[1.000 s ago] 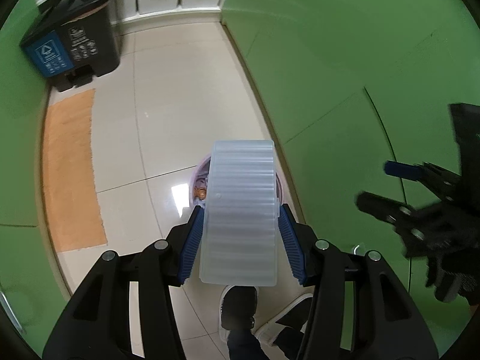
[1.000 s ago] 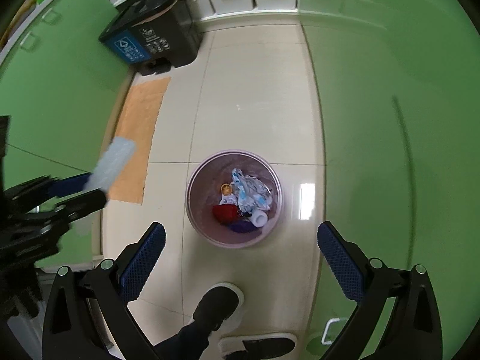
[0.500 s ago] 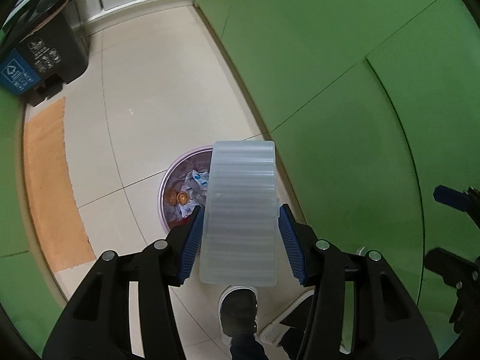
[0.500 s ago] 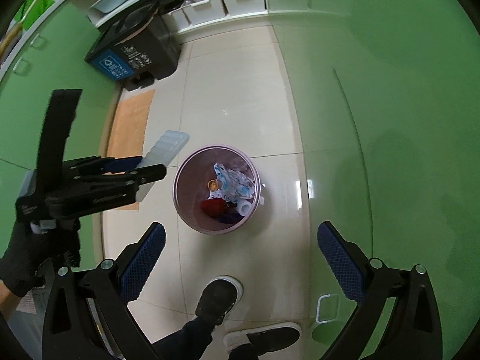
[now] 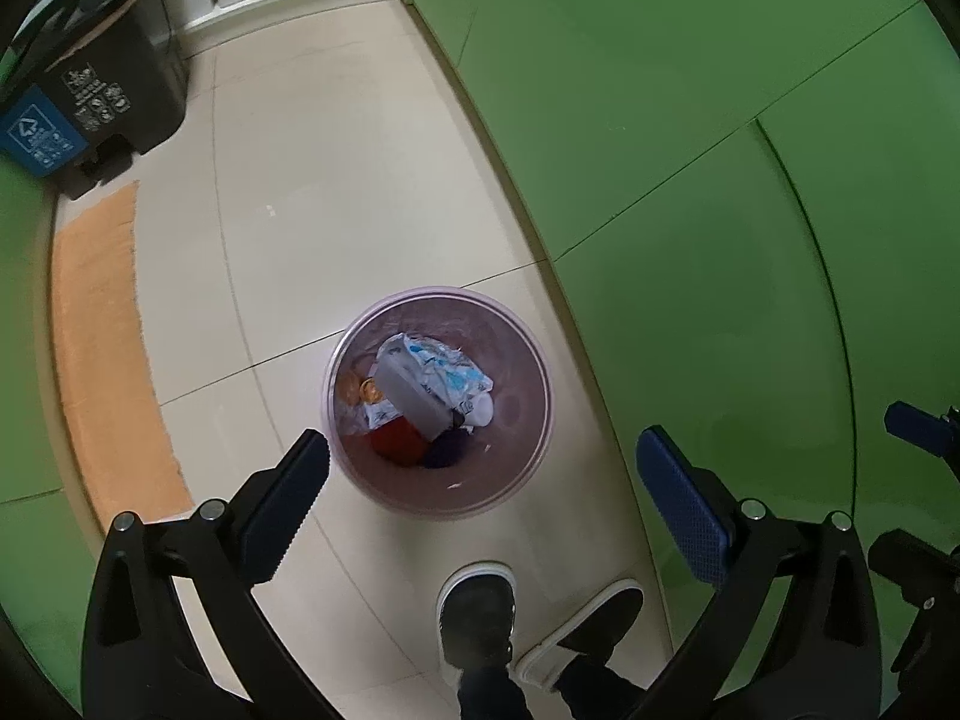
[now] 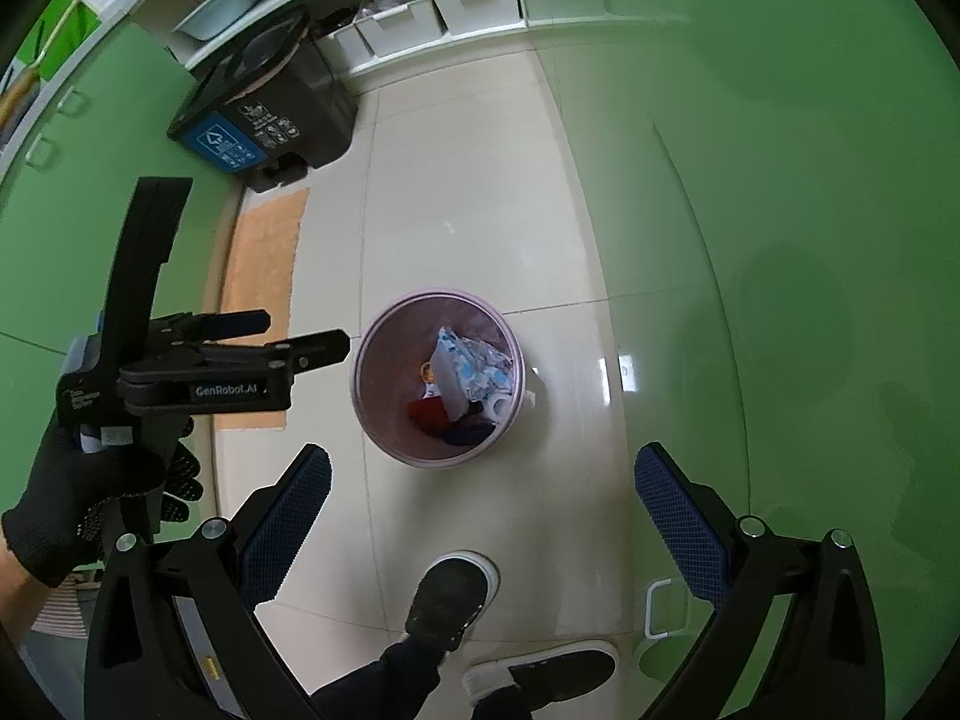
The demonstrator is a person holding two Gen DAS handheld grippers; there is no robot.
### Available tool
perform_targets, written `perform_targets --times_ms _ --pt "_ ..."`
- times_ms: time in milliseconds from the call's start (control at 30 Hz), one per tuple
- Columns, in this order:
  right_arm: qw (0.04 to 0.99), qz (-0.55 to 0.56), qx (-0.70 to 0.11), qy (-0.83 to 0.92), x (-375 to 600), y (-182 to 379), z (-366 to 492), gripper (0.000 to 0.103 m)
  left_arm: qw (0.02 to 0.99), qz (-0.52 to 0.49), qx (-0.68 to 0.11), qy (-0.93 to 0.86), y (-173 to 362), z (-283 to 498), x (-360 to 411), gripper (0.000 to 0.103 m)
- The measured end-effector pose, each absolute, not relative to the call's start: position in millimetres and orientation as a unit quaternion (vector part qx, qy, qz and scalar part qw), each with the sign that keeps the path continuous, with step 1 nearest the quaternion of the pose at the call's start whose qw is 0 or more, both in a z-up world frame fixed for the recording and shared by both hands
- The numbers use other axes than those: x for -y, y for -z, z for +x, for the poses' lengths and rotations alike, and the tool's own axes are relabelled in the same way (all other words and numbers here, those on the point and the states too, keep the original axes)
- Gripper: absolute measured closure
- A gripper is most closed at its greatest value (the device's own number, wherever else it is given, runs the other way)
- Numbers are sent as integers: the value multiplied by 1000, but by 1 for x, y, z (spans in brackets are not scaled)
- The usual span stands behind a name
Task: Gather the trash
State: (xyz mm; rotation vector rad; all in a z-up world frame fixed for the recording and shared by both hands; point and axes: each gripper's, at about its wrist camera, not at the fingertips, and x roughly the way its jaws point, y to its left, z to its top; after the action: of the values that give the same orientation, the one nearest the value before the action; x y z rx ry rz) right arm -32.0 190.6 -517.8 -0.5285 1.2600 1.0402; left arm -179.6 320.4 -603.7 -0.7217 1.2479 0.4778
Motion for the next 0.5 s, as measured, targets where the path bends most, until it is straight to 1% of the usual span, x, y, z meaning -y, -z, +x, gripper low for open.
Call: perform_targets --times_ms 67,200,400,467,500 --pt "651 -230 -555 -464 -192 504 -37 6 725 -329 -564 -221 586 -185 -320 3" --pt "649 -223 -548 -478 -194 467 -48 6 733 -320 -554 -230 533 -195 -321 3" --pt "657 -207 -523 -503 -195 377 -66 6 757 -297 -527 -249 426 -209 -319 3" --pt "662 -196 -512 -511 -191 338 -70 6 768 -286 -516 -249 383 -210 -316 3" --pt "665 -193 -507 -514 -189 325 -71 6 772 -283 -512 -249 371 -210 -316 3"
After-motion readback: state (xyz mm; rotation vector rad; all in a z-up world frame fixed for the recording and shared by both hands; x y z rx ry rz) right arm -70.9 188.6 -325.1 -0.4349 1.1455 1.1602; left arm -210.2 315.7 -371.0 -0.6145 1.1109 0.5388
